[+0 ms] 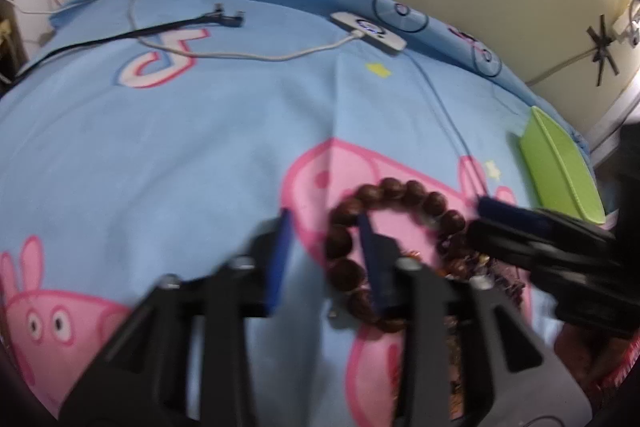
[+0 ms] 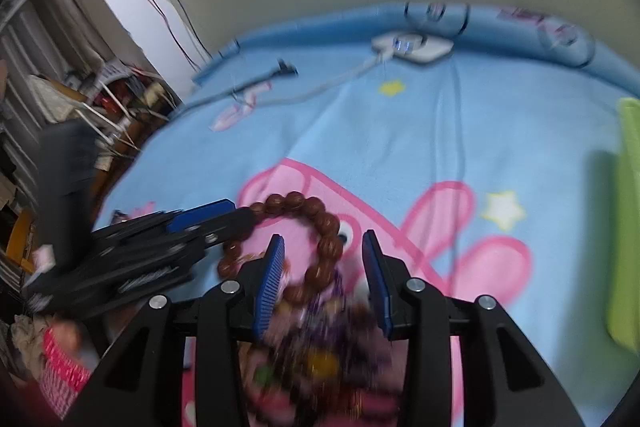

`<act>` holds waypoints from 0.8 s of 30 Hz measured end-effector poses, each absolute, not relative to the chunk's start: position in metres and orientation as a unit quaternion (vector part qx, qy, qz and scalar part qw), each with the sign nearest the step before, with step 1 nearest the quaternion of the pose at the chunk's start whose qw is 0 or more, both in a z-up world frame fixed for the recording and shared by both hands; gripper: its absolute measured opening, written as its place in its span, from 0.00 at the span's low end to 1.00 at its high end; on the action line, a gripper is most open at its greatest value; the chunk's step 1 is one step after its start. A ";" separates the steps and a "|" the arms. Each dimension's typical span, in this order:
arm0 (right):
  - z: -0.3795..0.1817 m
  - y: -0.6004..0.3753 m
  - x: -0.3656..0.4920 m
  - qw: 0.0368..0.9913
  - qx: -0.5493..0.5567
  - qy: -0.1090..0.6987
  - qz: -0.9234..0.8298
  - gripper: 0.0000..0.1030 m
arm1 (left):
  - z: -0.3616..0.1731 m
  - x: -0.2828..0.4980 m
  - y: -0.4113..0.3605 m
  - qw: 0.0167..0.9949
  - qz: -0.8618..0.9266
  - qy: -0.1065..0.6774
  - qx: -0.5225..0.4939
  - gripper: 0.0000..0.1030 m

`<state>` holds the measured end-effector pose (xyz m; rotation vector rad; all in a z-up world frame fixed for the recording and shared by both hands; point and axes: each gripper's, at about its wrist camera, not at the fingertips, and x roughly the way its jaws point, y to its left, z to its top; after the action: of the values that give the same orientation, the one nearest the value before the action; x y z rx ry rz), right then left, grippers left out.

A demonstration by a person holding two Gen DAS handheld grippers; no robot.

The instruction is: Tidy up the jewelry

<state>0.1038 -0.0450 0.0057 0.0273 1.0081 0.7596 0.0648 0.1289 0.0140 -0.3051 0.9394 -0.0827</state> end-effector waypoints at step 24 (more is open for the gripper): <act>0.158 -0.148 0.019 0.871 0.058 0.247 0.421 0.00 | 0.153 0.005 0.036 0.941 -0.132 0.296 -0.094 0.05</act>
<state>0.0195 -0.1483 0.1575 0.1222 0.5174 0.8796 0.0050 0.0358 0.1530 -0.1926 0.6033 -0.2700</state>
